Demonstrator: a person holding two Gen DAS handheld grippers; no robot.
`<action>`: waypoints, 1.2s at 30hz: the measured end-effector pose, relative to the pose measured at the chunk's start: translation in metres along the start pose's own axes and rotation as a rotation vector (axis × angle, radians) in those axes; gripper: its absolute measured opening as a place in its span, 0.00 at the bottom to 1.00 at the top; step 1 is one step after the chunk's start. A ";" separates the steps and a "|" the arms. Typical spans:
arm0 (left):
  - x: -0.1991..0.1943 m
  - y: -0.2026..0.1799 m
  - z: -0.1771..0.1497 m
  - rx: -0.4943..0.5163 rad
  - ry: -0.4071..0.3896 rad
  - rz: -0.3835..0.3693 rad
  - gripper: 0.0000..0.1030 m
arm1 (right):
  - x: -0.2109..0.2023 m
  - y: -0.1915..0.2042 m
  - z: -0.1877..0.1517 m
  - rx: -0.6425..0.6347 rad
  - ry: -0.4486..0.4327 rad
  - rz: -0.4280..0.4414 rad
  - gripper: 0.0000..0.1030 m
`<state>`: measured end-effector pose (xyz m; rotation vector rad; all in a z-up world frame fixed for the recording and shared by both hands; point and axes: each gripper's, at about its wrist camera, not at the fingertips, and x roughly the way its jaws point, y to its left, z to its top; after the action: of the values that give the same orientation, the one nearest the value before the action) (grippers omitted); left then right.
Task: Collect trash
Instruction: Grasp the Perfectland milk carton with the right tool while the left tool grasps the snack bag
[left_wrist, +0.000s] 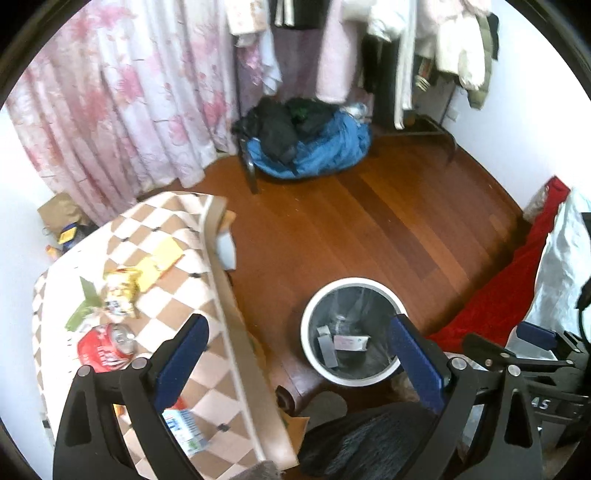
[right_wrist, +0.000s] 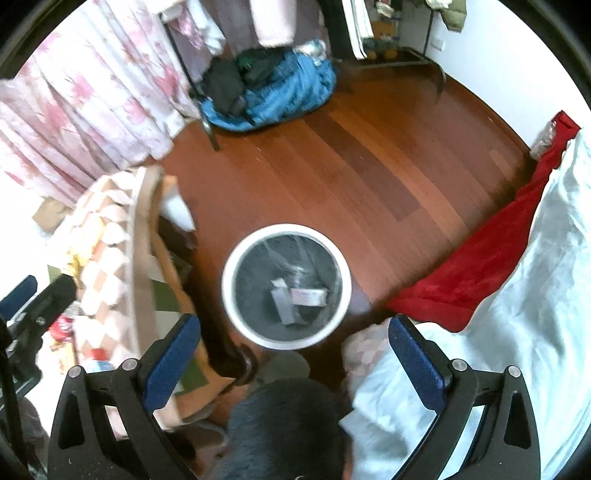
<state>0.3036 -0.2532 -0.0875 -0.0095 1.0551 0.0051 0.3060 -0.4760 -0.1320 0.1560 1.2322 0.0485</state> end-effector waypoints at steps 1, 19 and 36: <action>-0.006 0.006 -0.002 -0.009 -0.008 0.010 0.97 | -0.007 0.006 -0.002 -0.002 -0.011 0.012 1.00; -0.006 0.222 -0.196 -0.349 0.206 0.368 0.97 | 0.061 0.253 -0.128 -0.392 0.173 0.209 1.00; 0.056 0.328 -0.240 -0.726 0.271 0.154 0.96 | 0.162 0.328 -0.144 -0.465 0.281 0.130 0.54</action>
<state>0.1198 0.0725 -0.2566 -0.5996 1.2732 0.5387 0.2402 -0.1187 -0.2824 -0.1825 1.4557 0.4794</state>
